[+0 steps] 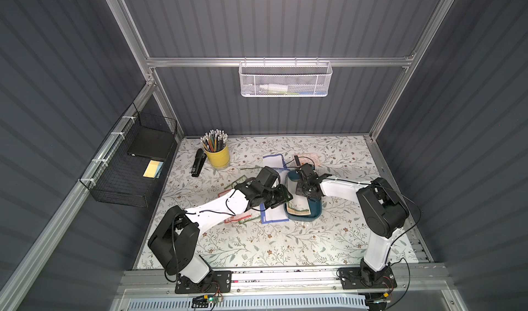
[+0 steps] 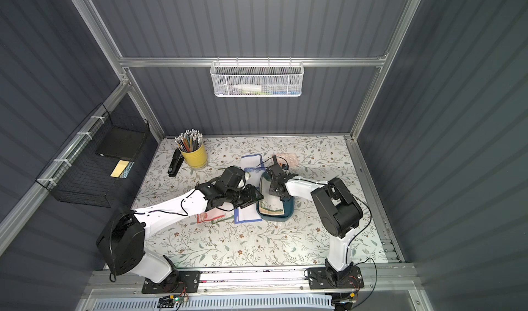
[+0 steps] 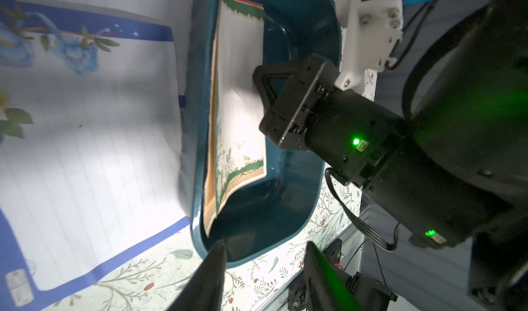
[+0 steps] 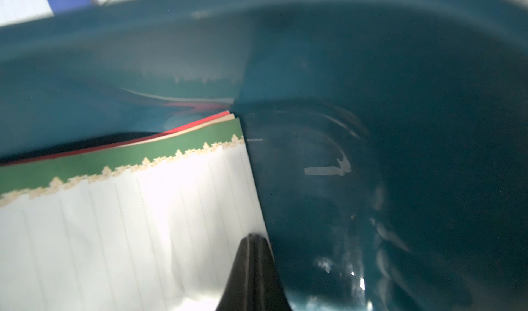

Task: Take out the stationery paper from the storage box
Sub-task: Pick up the stationery paper from the storage box.

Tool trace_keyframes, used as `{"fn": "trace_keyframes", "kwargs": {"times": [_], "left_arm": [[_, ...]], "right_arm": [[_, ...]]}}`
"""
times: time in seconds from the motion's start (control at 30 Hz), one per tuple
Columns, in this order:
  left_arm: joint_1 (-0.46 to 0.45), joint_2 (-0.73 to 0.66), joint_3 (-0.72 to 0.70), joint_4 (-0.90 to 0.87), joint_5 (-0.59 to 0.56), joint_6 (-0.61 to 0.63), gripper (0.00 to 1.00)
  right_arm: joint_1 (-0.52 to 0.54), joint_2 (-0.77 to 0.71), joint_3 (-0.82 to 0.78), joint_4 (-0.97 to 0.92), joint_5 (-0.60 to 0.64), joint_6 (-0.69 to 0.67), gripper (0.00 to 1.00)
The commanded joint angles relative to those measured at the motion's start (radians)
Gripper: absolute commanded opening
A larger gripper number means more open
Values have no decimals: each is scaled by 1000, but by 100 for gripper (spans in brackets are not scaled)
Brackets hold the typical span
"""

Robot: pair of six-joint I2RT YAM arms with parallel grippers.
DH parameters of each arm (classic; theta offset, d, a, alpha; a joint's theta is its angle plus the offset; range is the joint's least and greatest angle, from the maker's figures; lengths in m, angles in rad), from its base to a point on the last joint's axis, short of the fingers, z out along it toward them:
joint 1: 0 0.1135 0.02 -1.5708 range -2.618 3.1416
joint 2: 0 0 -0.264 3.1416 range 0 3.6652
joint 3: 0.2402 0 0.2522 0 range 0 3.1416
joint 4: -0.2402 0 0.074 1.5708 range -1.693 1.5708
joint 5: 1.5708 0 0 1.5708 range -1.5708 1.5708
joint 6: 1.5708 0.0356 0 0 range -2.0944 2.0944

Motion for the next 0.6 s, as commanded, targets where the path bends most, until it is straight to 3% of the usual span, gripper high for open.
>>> {"fn": "trace_keyframes", "kwargs": {"times": [0.0, 0.13, 0.27, 0.57], "left_arm": [[-1, -6, -19, -6, -51, -46, 48], [-15, 4, -24, 28, -49, -73, 48], [-28, 30, -9, 32, -53, -69, 41], [-49, 98, 32, -10, -71, -52, 41]], "right_arm": [[8, 112, -81, -138, -126, 6, 0], [4, 102, -85, -134, -126, 4, 0], [3, 102, -86, -125, -134, 3, 0], [0, 100, -86, -124, -137, 3, 0]]}}
